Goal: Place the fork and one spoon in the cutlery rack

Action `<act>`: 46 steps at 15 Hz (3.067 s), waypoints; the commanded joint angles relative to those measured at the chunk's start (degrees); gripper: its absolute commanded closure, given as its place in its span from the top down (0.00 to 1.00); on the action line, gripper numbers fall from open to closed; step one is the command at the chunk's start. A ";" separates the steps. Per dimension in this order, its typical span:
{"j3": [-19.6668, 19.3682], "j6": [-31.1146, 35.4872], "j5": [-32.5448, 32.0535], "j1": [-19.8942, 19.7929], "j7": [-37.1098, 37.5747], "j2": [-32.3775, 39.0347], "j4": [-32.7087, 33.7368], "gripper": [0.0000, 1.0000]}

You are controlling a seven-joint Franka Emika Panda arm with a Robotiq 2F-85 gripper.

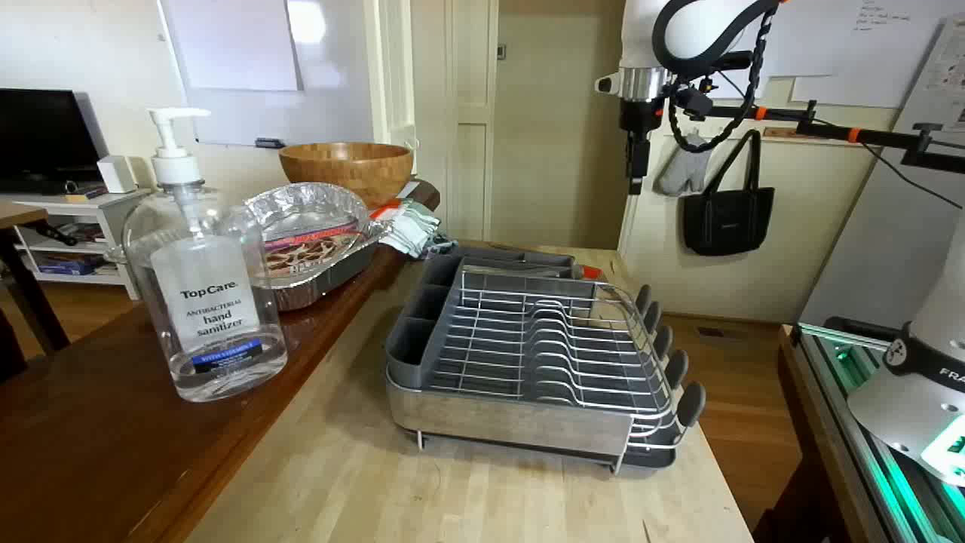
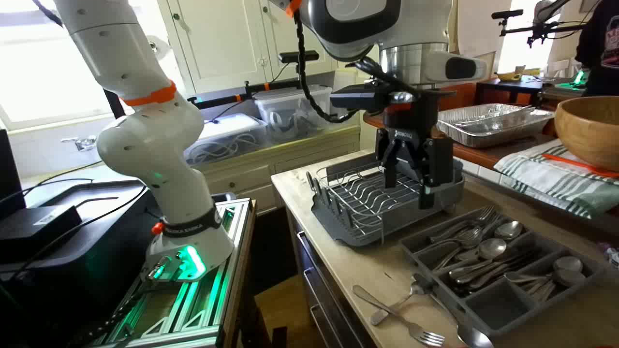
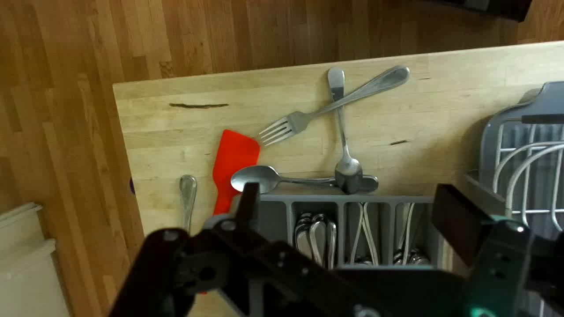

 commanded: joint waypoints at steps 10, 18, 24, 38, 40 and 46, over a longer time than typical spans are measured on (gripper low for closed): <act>-0.41 -1.89 6.32 -1.25 4.74 2.00 0.76 1.00; -3.15 5.60 18.60 -5.66 13.29 10.57 -2.10 1.00; -2.57 11.32 28.74 -8.35 16.53 19.09 -1.42 1.00; -3.07 14.43 30.00 -14.82 18.33 31.06 4.73 0.94; -3.05 14.61 29.20 -14.94 18.34 31.72 5.42 0.92; -2.65 13.24 23.73 -9.83 26.14 33.54 9.17 0.80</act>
